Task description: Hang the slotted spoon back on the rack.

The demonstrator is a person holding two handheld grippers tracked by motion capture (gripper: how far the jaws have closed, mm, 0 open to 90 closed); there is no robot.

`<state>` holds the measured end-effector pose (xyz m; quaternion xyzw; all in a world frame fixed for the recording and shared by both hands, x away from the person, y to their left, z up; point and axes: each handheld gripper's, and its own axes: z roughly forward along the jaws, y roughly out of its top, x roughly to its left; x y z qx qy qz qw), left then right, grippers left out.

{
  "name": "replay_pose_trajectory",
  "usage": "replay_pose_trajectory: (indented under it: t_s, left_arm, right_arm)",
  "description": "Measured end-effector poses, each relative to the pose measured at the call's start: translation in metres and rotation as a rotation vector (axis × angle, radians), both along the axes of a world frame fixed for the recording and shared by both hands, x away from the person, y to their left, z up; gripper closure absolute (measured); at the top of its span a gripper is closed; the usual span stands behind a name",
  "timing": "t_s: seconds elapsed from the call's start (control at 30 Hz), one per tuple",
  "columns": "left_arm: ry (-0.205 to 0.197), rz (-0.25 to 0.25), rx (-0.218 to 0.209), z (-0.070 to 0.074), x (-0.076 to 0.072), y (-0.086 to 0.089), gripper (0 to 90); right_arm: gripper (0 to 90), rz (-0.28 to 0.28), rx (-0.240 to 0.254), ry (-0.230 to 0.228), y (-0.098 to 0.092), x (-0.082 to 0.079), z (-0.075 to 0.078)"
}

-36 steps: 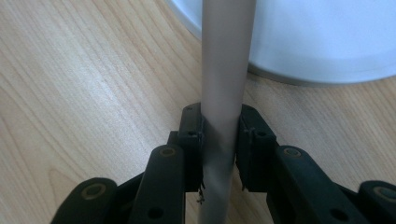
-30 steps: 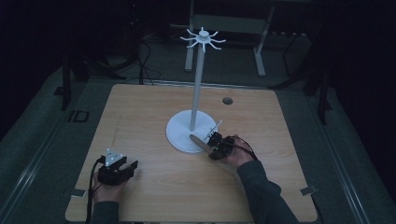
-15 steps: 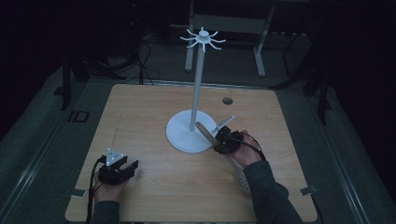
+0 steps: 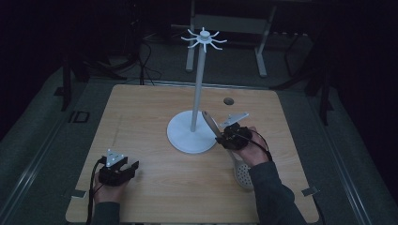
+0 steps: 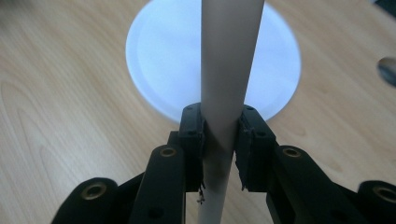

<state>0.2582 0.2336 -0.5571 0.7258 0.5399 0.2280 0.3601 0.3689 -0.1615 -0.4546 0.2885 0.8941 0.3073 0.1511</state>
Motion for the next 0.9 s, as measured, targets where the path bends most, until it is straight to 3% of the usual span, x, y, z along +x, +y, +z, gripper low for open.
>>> replay_pose_trajectory:
  t_s: [0.43, 0.9]
  left_arm:
    - [-0.002, -0.001, 0.005, 0.000, 0.000, 0.000, 49.1]
    - [-0.002, 0.001, 0.002, 0.000, 0.000, 0.000, 49.1]
  right_arm:
    - [73.8, -0.033, 0.192, -0.135, -0.018, -0.003, 0.031]
    - [73.9, -0.039, 0.255, -0.203, -0.019, -0.005, 0.044]
